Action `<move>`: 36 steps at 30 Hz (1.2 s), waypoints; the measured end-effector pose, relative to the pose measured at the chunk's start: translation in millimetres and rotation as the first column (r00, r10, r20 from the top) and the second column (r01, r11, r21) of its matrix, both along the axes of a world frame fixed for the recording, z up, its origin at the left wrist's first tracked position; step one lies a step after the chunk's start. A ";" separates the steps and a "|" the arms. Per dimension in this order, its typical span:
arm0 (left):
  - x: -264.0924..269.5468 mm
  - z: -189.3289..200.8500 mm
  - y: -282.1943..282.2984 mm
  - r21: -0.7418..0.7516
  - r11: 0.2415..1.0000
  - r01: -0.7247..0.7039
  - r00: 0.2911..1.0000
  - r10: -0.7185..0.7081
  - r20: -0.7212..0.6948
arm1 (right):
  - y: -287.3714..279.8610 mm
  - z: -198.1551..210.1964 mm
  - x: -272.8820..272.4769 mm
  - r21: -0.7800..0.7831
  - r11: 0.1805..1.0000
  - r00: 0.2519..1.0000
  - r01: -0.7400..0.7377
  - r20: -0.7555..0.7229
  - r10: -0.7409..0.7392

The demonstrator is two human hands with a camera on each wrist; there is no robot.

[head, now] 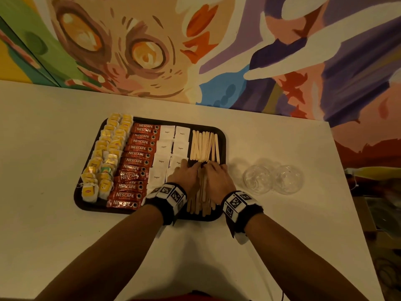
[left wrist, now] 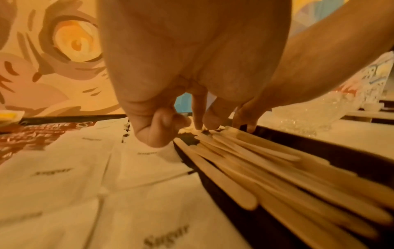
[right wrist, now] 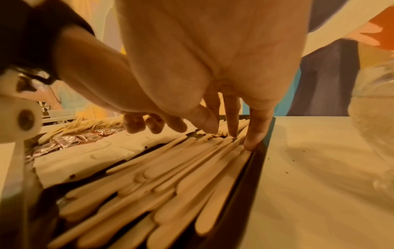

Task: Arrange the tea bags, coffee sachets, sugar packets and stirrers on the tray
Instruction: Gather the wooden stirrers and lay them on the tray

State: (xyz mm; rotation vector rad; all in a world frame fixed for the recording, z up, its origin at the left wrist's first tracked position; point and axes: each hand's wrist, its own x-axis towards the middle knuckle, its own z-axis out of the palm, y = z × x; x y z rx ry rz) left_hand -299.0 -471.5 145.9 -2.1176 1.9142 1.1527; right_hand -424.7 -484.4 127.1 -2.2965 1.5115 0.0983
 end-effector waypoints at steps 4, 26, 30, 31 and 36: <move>0.4 -4.2 -6.4 -0.023 0.996 0.086 0.991 -0.083 0.104 | -0.5 5.4 -0.7 0.022 0.997 0.993 -0.069 -0.098 0.071; 7.4 -4.1 39.1 -0.230 0.947 0.226 0.974 -0.226 0.027 | 35.1 4.8 -16.3 0.157 0.984 0.974 0.081 0.197 -0.112; 1.5 -11.6 50.8 -0.148 0.977 0.153 0.986 -0.161 -0.046 | 44.2 -0.8 -18.5 0.117 0.991 0.981 0.058 0.177 -0.079; 1.1 -14.4 50.0 -0.159 0.979 0.130 0.989 -0.139 -0.050 | 45.4 -0.1 -19.4 0.116 0.992 0.982 0.046 0.175 -0.066; -1.9 -8.8 45.7 -0.255 0.963 0.090 0.992 -0.109 -0.059 | 53.5 -2.0 -24.4 0.129 0.991 0.992 -0.020 0.128 0.004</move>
